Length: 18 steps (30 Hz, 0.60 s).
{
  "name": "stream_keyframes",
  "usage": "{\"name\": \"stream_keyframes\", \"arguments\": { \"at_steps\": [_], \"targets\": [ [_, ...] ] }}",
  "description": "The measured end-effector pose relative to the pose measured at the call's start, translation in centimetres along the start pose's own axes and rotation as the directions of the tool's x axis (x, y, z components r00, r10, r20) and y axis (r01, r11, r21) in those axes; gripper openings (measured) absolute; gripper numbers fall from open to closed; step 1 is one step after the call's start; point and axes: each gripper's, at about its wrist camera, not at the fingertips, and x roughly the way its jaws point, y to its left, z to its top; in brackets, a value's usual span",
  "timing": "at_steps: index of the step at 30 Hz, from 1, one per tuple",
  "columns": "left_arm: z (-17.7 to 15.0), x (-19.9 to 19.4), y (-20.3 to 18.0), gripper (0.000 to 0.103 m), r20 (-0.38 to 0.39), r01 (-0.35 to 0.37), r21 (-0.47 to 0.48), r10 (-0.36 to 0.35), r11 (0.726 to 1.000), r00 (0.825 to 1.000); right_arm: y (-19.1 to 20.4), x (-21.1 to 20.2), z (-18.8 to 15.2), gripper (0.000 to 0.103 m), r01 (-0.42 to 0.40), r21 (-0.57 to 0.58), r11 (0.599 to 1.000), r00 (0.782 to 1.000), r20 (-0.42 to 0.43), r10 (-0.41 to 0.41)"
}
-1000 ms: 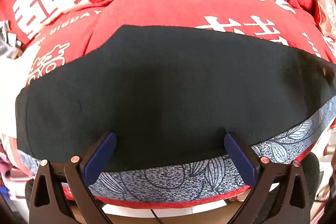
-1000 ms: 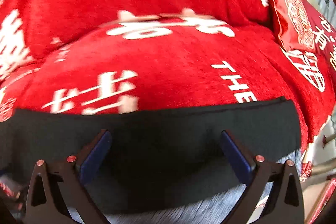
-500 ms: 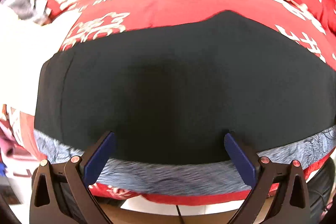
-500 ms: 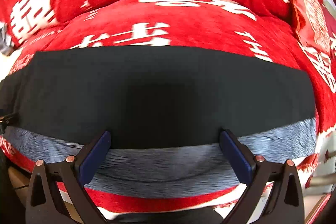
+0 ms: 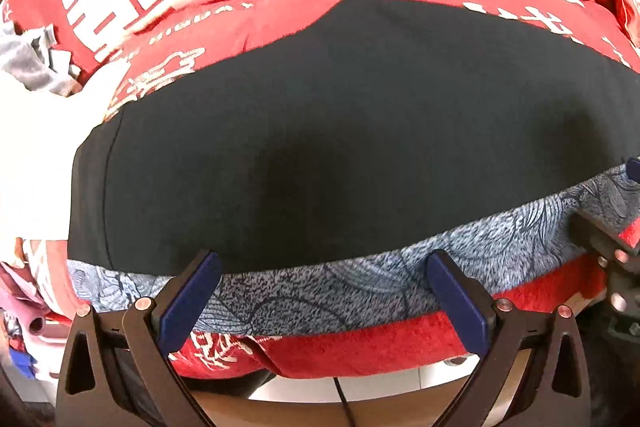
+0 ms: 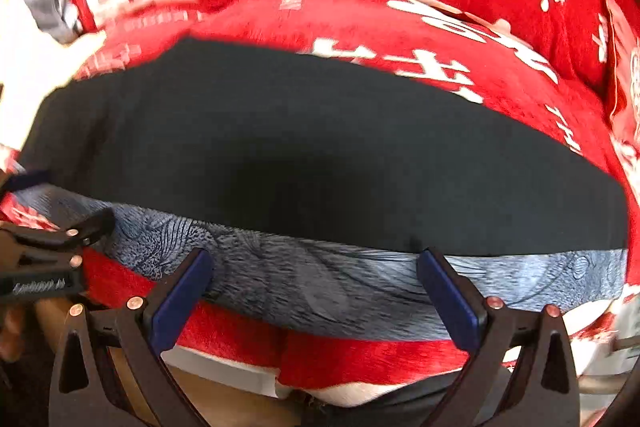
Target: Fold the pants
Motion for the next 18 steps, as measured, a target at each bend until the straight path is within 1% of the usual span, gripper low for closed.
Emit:
{"name": "stream_keyframes", "arguments": {
  "at_steps": [2, 5, 8, 10, 13, 15, 18],
  "targets": [
    [-0.3, 0.5, 1.7, 0.103, -0.023, 0.022, -0.050, -0.023, 0.999, 0.999, -0.6, -0.1, 0.0, 0.103, -0.013, 0.013, 1.000, 1.000, 0.007, 0.013],
    [-0.6, 1.2, 4.1, 0.103, -0.049, 0.059, -0.127, -0.066, 0.990, 0.997, -3.1, -0.5, -0.2, 0.103, 0.016, 0.049, 0.999, 1.000, 0.009, -0.016],
    [-1.0, 1.6, 5.3, 0.103, -0.058, 0.074, -0.161, -0.084, 0.984, 0.995, -7.6, -0.3, -0.3, 0.103, 0.045, 0.137, 0.990, 0.999, -0.004, -0.045],
    [-0.8, 1.8, 6.0, 0.103, -0.060, 0.076, -0.168, -0.087, 0.983, 0.994, -10.6, -0.1, -1.0, 0.103, 0.074, 0.193, 0.978, 0.997, -0.024, -0.070],
    [-1.0, 2.2, 7.5, 0.103, -0.069, 0.083, -0.197, -0.098, 0.977, 0.993, -14.5, -0.7, -2.3, 0.103, 0.051, 0.281, 0.958, 0.999, -0.027, -0.045],
    [-1.2, 2.5, 8.4, 0.103, -0.076, 0.085, -0.219, -0.104, 0.972, 0.992, -17.0, -0.8, -2.8, 0.103, 0.083, 0.309, 0.947, 0.997, -0.023, -0.079],
    [-1.3, 2.9, 9.9, 0.103, -0.085, 0.083, -0.251, -0.107, 0.965, 0.991, -20.7, -0.5, -3.7, 0.103, 0.036, 0.357, 0.933, 0.999, -0.013, -0.033]
  ]
}}
